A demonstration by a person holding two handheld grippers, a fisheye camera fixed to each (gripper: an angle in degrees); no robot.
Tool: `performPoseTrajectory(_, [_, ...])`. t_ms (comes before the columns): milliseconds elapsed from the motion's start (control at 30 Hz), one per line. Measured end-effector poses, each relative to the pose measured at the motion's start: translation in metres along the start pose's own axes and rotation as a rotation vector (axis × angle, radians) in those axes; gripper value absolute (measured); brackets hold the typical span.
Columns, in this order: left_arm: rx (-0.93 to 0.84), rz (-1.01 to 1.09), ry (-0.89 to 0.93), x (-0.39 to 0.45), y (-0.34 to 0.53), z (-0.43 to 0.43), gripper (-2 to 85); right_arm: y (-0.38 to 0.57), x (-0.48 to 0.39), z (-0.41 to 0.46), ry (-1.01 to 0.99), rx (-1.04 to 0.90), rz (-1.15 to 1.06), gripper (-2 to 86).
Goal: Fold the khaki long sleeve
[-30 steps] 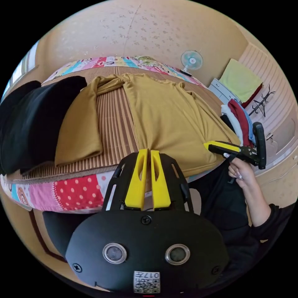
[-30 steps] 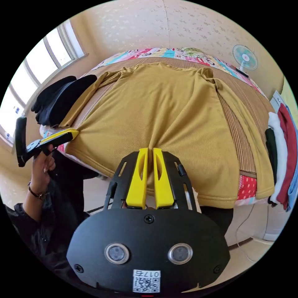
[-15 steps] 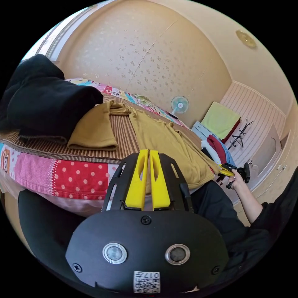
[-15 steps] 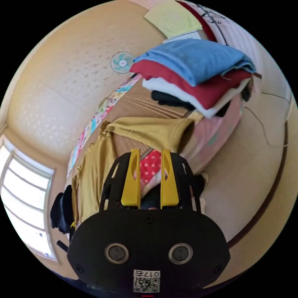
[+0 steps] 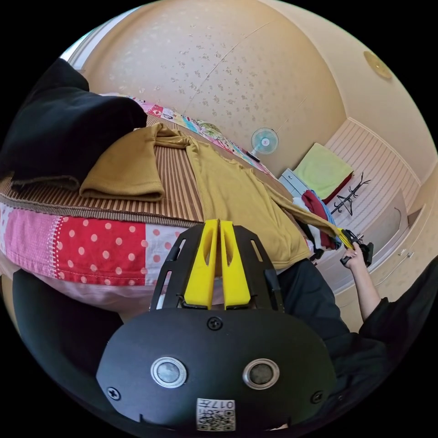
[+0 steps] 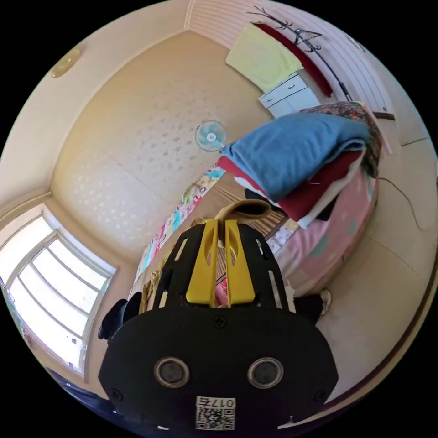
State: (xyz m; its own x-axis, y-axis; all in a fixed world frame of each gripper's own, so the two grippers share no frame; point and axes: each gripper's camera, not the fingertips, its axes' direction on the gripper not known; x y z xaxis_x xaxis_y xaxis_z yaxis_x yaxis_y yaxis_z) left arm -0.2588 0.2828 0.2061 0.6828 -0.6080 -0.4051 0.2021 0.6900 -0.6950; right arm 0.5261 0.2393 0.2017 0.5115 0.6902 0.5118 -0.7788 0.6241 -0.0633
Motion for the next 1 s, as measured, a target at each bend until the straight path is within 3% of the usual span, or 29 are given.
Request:
performPoseTrajectory(33, [-0.001, -0.003, 0.003, -0.001, 0.0, -0.001, -0.9, 0.001, 0.024, -0.004, 0.118, -0.012, 0.069, 3.8])
performPoseTrajectory(133, [-0.016, -0.005, 0.005, -0.007, 0.003, -0.004, -1.0, 0.012, 0.09, -0.001, 0.211, -0.151, 0.25, 4.0])
performPoseTrajectory(567, [-0.018, -0.032, 0.023, -0.03, 0.015, -0.026, -1.0, 0.033, 0.199, -0.02, -0.414, -0.134, 0.767, 11.5])
performPoseTrajectory(667, [-0.017, -0.042, 0.033, -0.036, 0.016, -0.031, -1.0, 0.024, 0.208, -0.022, -0.472, -0.073, 0.8, 11.0])
performPoseTrajectory(767, [-0.013, -0.054, 0.041, -0.041, 0.018, -0.036, -1.0, -0.004, 0.212, -0.03, -0.382, -0.099, 0.816, 5.8])
performPoseTrajectory(867, [-0.016, -0.054, 0.043, -0.045, 0.018, -0.039, -1.0, -0.034, 0.188, -0.045, -0.356, -0.106, 0.678, 3.4])
performPoseTrajectory(1000, [-0.016, -0.077, 0.06, -0.052, 0.018, -0.042, -1.0, -0.051, 0.173, -0.061, -0.443, -0.133, 0.661, 5.5])
